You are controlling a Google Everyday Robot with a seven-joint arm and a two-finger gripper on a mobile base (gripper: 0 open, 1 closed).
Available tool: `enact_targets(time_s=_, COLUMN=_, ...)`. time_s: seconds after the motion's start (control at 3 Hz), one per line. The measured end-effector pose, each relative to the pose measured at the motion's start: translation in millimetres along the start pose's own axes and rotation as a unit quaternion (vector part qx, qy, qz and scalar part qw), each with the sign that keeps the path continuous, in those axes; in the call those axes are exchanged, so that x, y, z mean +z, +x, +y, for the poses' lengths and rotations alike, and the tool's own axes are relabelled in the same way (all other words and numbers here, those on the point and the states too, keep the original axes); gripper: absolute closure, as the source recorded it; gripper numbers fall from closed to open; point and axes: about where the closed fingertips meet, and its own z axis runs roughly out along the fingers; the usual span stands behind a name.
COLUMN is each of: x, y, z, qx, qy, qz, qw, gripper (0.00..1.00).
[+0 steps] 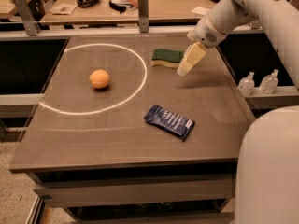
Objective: Move sponge near orange
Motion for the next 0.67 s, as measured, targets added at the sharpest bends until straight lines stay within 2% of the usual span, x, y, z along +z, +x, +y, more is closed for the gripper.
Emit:
enact_targets(time_s=0.33, x=16, y=0, z=-8, qx=-0.01, qy=-0.008, qz=-0.006, qw=0.9999, gripper=0.0)
enact_targets(time_s=0.67, x=26, y=5, z=-15, qx=-0.005, qy=-0.015, qz=0.007, qw=0.9998, gripper=0.0)
